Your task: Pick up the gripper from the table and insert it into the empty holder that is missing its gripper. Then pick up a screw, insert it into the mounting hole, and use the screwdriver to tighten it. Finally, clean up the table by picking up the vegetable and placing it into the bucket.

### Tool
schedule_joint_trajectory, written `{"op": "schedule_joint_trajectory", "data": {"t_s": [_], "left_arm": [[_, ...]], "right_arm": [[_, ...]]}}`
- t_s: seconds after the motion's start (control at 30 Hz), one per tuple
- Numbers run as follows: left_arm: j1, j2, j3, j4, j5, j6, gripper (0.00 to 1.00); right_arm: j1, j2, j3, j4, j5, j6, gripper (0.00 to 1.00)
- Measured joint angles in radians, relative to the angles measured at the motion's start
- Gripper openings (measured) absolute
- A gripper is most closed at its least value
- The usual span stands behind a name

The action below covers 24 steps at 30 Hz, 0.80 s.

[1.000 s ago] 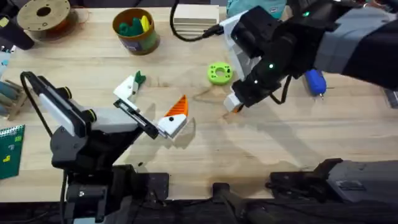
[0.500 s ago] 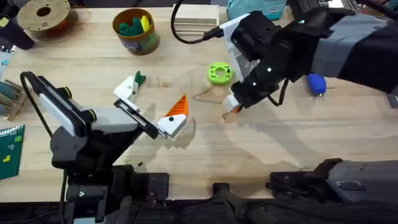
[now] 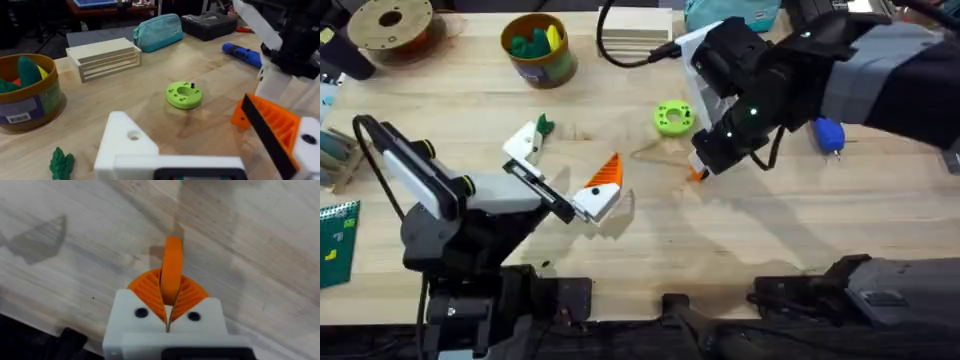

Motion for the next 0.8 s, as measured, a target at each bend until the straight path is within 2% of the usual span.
{"op": "schedule_joint_trajectory", "data": {"t_s": [0.23,0.5,0.53,0.8], "left_arm": [[0.000,0.000,0.000,0.000,0.000,0.000,0.995],[0.000,0.000,0.000,0.000,0.000,0.000,0.995],[0.000,0.000,0.000,0.000,0.000,0.000,0.995],[0.000,0.000,0.000,0.000,0.000,0.000,0.996]], "right_arm": [[-0.045,0.000,0.042,-0.058,-0.115,-0.005,0.008],[-0.091,-0.001,0.340,-0.132,-0.206,-0.094,0.007],[-0.108,-0.012,0.416,-0.122,-0.355,-0.157,0.007],[-0.214,0.001,0.419,-0.062,-0.709,-0.193,0.007]]}}
